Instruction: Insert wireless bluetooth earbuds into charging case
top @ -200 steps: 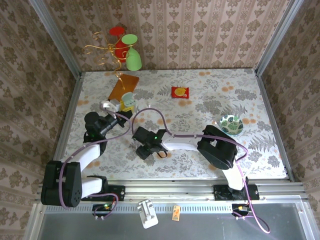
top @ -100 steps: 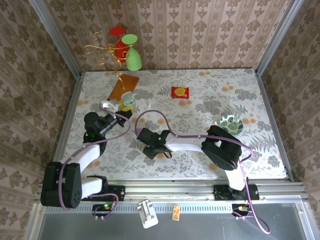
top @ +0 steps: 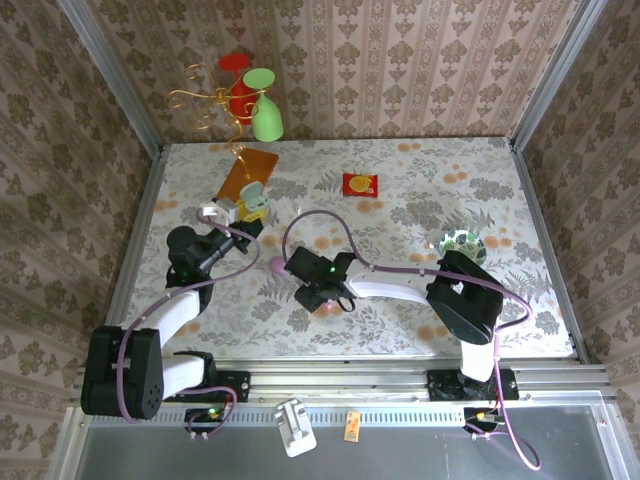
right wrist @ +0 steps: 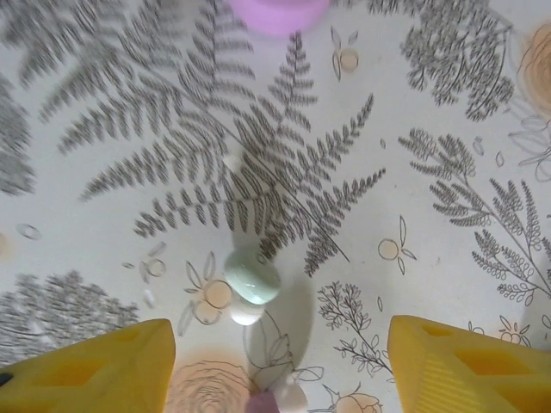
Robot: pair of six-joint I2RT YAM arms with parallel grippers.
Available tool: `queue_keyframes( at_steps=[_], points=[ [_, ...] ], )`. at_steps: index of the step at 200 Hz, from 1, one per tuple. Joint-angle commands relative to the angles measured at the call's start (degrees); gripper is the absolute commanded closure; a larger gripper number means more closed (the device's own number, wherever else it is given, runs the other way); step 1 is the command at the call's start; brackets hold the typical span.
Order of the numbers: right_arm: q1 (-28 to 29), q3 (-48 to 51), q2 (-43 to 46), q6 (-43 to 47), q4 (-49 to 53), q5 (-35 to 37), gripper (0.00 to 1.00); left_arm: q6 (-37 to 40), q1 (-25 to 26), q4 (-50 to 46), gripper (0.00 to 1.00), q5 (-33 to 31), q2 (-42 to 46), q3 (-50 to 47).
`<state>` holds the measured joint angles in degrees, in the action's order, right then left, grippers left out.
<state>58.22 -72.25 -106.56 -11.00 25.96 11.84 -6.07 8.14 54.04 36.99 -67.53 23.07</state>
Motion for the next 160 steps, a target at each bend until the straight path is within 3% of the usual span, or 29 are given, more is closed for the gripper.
queue_keyframes(
  at_steps=[1, 35, 78, 160],
  points=[
    [0.3, -2.5, 1.7, -8.8, 2.5, -2.7, 0.36, 0.2, -0.5, 0.0, 0.73, -2.8, 1.8, 0.1],
    [0.1, -8.0, -3.1, -17.0, 12.2, -2.7, 0.41, 1.3, -0.6, -1.4, 0.73, -3.5, 2.1, 0.3],
    [-0.7, -10.3, -5.9, -15.2, 14.4, -3.5, 0.48, 1.6, -0.6, -1.2, 0.73, -3.4, 2.0, 0.1],
    [-8.0, -8.3, -9.2, -0.3, 2.6, -23.9, 0.45, 1.2, -0.6, -1.9, 0.73, -2.8, 2.6, 0.3]
  ],
)
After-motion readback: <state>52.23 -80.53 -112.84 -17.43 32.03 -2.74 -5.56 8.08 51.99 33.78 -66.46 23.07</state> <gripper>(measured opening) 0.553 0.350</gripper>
